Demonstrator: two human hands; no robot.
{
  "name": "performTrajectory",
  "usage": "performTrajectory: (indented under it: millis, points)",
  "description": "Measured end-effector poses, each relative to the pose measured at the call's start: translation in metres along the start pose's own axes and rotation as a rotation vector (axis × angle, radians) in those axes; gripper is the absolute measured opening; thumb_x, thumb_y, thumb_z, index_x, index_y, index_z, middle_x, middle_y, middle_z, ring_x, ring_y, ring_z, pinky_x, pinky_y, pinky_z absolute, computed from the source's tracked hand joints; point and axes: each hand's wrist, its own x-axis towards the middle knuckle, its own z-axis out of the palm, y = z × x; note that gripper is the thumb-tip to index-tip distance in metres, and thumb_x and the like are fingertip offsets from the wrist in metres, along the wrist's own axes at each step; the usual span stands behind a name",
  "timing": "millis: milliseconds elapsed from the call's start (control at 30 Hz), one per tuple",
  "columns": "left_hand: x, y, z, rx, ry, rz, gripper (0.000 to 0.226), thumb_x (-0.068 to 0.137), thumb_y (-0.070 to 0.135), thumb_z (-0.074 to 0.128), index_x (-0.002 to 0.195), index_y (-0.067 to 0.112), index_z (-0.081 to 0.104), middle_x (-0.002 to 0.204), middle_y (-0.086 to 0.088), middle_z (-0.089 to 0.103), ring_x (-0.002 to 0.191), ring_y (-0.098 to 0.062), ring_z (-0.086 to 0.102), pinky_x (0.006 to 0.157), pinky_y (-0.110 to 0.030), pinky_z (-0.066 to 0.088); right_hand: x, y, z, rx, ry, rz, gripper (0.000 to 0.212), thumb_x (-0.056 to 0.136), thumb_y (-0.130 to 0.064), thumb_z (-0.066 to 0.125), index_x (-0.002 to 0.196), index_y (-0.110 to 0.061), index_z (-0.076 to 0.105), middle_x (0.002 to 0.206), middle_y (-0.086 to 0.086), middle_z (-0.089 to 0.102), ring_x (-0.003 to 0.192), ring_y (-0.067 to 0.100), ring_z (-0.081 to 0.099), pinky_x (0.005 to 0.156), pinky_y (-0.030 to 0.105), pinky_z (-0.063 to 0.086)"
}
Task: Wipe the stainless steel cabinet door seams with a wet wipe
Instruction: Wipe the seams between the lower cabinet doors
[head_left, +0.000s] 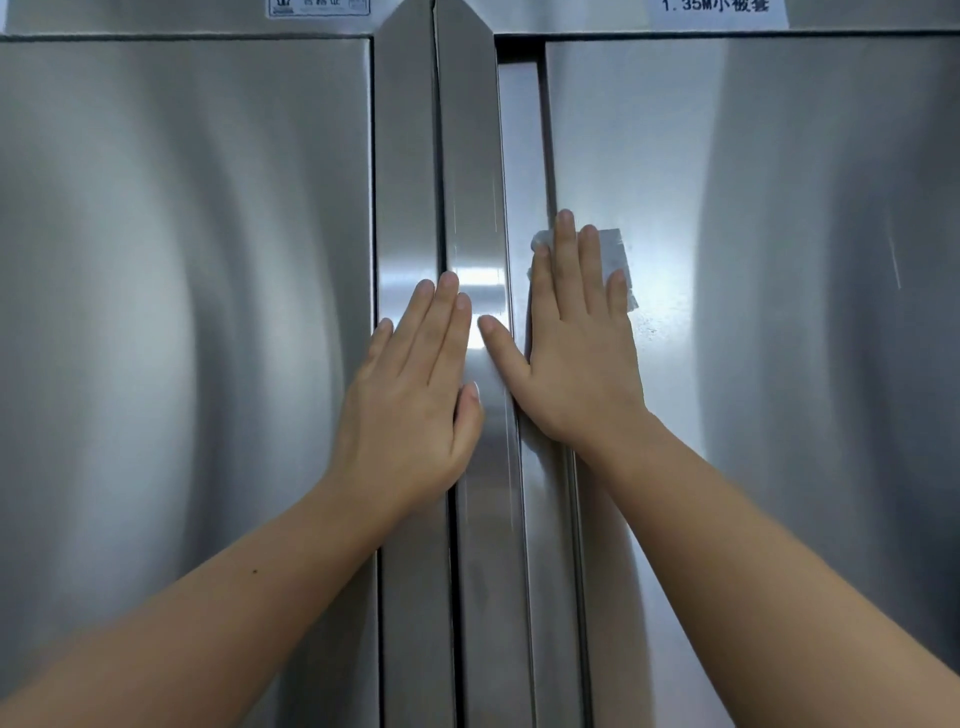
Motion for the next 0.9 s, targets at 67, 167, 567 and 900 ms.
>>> performTrajectory:
  millis: [67,167,567,900]
  points:
    - [-0.002,0.001,0.0,0.005,-0.01,-0.006,0.06,0.086,0.023,0.031,0.141,0.0,0.031,0.15,-0.013,0.026,0.139,-0.023,0.02,0.109,-0.038,0.016,-0.009,0.0,0.001,0.012,0.003,0.001,0.078,0.091,-0.056,0.017,0.149,-0.008,0.001,0.156,0.005,-0.016,0.142,0.019,-0.018,0.112,0.034,-0.014]
    - [-0.006,0.002,0.0,0.012,-0.038,-0.015,0.061,0.086,0.025,0.03,0.142,0.001,0.028,0.152,-0.012,0.022,0.14,-0.022,0.016,0.11,-0.038,0.013,-0.022,-0.002,0.003,0.019,0.007,0.003,0.075,0.094,-0.055,0.018,0.149,-0.008,0.001,0.156,0.006,-0.015,0.143,0.02,-0.017,0.111,0.034,-0.015]
    - [-0.034,0.011,0.004,-0.013,-0.03,-0.016,0.061,0.086,0.025,0.035,0.143,0.002,0.027,0.151,-0.012,0.022,0.14,-0.021,0.016,0.111,-0.036,0.011,-0.066,-0.005,0.008,0.036,-0.027,0.019,0.075,0.092,-0.054,0.018,0.149,-0.009,0.002,0.153,0.001,-0.018,0.14,0.014,-0.021,0.109,0.028,-0.02]
    - [-0.063,0.022,0.006,-0.005,-0.026,-0.016,0.061,0.088,0.026,0.038,0.142,0.0,0.028,0.15,-0.011,0.018,0.14,-0.021,0.016,0.112,-0.036,0.013,-0.108,-0.009,0.017,0.051,-0.058,0.058,0.074,0.092,-0.054,0.016,0.149,-0.008,0.008,0.153,0.001,-0.014,0.143,0.018,-0.015,0.112,0.03,-0.018]
